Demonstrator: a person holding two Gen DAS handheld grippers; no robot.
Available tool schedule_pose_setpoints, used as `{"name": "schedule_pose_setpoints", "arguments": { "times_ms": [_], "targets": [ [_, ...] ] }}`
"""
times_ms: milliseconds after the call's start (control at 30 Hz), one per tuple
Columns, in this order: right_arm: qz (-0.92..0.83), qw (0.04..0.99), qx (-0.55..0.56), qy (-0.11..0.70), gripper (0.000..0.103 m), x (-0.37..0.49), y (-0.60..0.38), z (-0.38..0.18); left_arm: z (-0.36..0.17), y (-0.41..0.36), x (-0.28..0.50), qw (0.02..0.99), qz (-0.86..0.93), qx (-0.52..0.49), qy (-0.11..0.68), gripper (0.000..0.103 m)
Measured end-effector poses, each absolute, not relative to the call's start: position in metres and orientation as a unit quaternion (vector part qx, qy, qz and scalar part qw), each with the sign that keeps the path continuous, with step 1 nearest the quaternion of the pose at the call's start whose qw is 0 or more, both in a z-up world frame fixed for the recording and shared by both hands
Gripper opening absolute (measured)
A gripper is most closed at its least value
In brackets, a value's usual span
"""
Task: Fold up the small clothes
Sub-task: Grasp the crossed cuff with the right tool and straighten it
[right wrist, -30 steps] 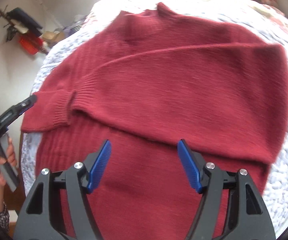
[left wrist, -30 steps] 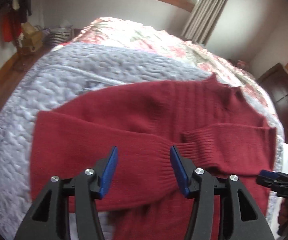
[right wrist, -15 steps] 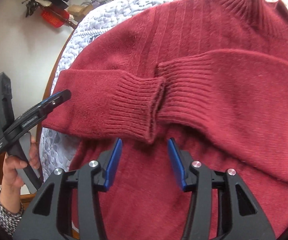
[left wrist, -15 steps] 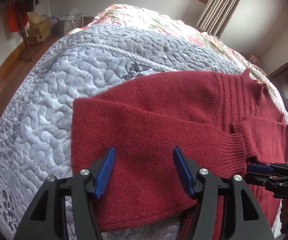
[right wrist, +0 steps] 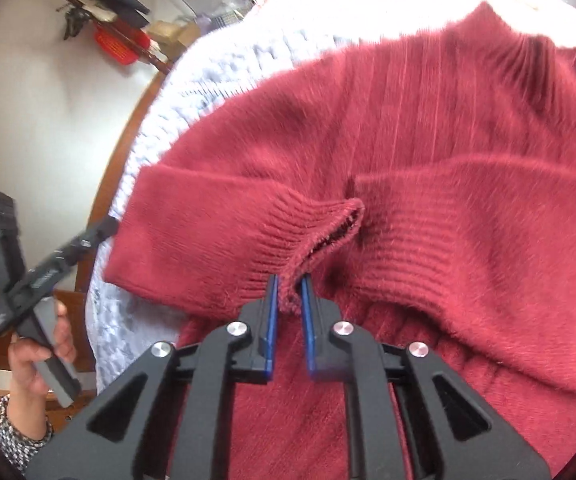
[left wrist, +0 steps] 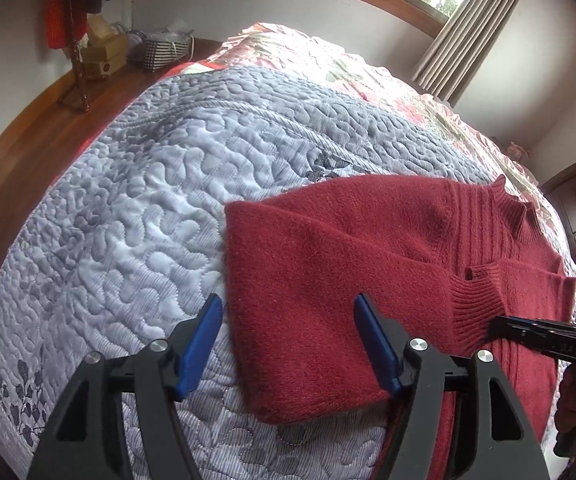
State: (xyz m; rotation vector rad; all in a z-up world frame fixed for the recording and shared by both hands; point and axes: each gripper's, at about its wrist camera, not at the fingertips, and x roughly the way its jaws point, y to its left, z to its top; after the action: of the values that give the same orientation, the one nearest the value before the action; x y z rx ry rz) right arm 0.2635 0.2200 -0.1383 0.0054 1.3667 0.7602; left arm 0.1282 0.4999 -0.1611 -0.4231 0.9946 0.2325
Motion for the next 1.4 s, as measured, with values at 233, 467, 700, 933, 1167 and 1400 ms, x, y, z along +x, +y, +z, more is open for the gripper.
{"name": "schedule_pose_setpoints", "arguments": {
  "times_ms": [233, 467, 700, 933, 1167, 1400],
  "targets": [
    [0.327, 0.763, 0.013, 0.557, 0.009, 0.276, 0.162, -0.069, -0.155, 0.482, 0.139, 0.854, 0.098, -0.203, 0.468, 0.07],
    [0.248, 0.806, 0.004, 0.537, 0.009, 0.287, 0.068, -0.048, -0.158, 0.436, 0.17, 0.856, 0.061, -0.187, 0.479, 0.071],
    [0.158, 0.812, 0.023, 0.561, 0.009, 0.292, -0.025, -0.089, -0.173, 0.391, 0.206, 0.851, 0.04, -0.161, 0.499, 0.071],
    [0.147, 0.786, 0.047, 0.599, 0.028, 0.293, -0.057, -0.134, -0.195, 0.374, 0.233, 0.835, 0.033, -0.145, 0.529, 0.072],
    [0.157, 0.779, 0.081, 0.602, 0.051, 0.327, -0.059, -0.145, -0.201, 0.39, 0.261, 0.823, 0.037, -0.183, 0.537, 0.078],
    [0.183, 0.784, 0.077, 0.588, 0.005, 0.338, -0.053, -0.137, -0.21, 0.381, 0.275, 0.817, 0.038, -0.178, 0.547, 0.069]
  ]
}}
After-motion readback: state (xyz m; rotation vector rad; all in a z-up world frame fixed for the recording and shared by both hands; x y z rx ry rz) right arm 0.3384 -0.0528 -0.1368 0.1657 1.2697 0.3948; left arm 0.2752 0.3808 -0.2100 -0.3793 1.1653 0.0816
